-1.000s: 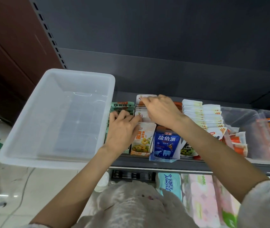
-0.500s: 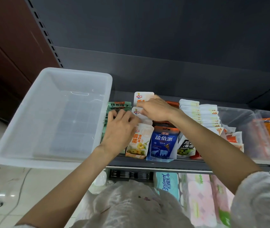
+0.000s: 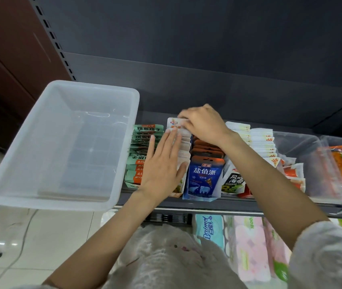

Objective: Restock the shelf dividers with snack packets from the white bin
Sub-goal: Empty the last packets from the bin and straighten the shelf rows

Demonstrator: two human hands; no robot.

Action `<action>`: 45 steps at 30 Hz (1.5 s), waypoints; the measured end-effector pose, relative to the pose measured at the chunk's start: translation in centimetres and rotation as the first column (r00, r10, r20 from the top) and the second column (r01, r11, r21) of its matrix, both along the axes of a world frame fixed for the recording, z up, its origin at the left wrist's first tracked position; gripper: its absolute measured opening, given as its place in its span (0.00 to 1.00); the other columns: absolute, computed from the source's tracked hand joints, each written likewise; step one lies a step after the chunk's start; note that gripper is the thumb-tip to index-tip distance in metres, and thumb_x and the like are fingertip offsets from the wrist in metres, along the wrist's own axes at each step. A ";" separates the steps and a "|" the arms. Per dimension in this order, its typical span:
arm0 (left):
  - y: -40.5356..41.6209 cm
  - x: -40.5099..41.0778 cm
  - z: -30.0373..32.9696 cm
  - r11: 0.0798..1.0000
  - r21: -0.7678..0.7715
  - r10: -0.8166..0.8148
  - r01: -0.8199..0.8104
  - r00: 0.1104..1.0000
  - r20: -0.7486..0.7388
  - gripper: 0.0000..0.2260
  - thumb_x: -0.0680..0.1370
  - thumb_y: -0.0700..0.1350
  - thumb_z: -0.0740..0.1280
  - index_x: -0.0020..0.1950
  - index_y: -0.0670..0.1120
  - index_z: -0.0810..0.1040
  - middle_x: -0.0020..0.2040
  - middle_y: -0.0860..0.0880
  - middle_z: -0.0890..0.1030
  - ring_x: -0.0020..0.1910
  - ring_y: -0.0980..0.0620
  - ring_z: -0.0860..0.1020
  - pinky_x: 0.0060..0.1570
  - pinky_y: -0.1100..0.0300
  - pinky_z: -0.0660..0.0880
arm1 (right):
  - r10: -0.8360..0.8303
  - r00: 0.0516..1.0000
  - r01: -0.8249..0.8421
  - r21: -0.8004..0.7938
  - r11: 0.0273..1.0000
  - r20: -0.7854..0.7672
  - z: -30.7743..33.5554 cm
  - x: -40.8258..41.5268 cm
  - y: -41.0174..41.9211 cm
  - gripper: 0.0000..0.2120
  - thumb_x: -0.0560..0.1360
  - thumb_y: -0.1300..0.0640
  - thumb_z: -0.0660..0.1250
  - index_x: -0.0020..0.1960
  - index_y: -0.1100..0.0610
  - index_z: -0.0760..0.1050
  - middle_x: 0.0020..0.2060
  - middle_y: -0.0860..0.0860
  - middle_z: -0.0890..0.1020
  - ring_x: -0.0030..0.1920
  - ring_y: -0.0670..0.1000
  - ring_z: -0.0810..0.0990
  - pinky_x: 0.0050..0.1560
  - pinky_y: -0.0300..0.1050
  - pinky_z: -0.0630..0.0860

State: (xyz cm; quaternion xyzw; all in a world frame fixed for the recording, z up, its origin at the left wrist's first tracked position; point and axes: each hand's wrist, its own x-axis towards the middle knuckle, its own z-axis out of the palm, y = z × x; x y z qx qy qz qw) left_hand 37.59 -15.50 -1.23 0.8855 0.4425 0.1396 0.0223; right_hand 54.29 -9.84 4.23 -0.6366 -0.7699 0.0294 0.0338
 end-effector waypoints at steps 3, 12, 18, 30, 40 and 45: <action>0.8 0.4 -0.5 0.999 -0.036 0.010 -0.014 0.994 -0.111 0.32 0.79 0.60 0.50 0.77 0.43 0.48 0.77 0.45 0.49 0.76 0.49 0.45 0.72 0.46 0.39 | 0.091 0.991 -0.091 -0.002 0.996 0.099 0.3 -0.6 0.0 0.09 0.80 0.57 0.59 0.55 0.53 0.77 0.45 0.52 0.82 0.49 0.55 0.80 0.53 0.47 0.70; 0.2 -0.2 -0.3 0.999 -0.047 0.015 -0.023 0.986 -0.166 0.30 0.79 0.60 0.51 0.77 0.46 0.51 0.77 0.47 0.55 0.76 0.49 0.51 0.72 0.39 0.42 | 0.106 0.994 -0.101 -0.124 0.987 0.031 0.8 -0.8 0.4 0.16 0.77 0.65 0.61 0.58 0.51 0.80 0.52 0.53 0.83 0.51 0.55 0.80 0.50 0.47 0.75; -0.4 -0.4 -0.3 0.999 -0.047 0.009 -0.018 0.981 -0.194 0.30 0.80 0.58 0.50 0.77 0.47 0.46 0.77 0.47 0.51 0.76 0.49 0.48 0.71 0.39 0.39 | 0.102 0.994 -0.095 -0.197 0.976 0.026 0.5 -1.3 0.5 0.18 0.77 0.67 0.60 0.59 0.51 0.80 0.55 0.52 0.82 0.52 0.55 0.80 0.46 0.44 0.73; -0.4 -0.5 -0.3 0.998 -0.066 -0.010 -0.004 0.978 -0.210 0.30 0.81 0.57 0.49 0.77 0.46 0.42 0.78 0.47 0.45 0.76 0.50 0.43 0.71 0.38 0.39 | 0.131 0.980 -0.116 -0.111 0.987 0.147 0.4 -1.9 0.4 0.17 0.77 0.65 0.60 0.61 0.52 0.79 0.55 0.53 0.82 0.56 0.56 0.79 0.50 0.49 0.75; 1.4 1.2 -0.1 0.998 0.051 0.049 -0.037 0.964 -0.263 0.32 0.79 0.47 0.56 0.76 0.40 0.41 0.77 0.41 0.44 0.76 0.44 0.43 0.69 0.39 0.35 | -0.054 0.995 0.063 0.102 0.993 -0.085 0.5 1.2 -2.8 0.17 0.80 0.55 0.60 0.67 0.54 0.72 0.65 0.51 0.75 0.68 0.52 0.70 0.68 0.50 0.60; 0.7 -0.6 -0.8 0.993 0.061 0.081 -0.101 0.962 0.261 0.24 0.73 0.39 0.66 0.69 0.41 0.68 0.69 0.43 0.70 0.68 0.46 0.68 0.70 0.47 0.62 | -0.010 0.999 0.012 -0.038 0.999 0.042 -1.7 0.1 -4.7 0.25 0.81 0.47 0.55 0.75 0.53 0.58 0.75 0.49 0.60 0.76 0.49 0.53 0.74 0.53 0.47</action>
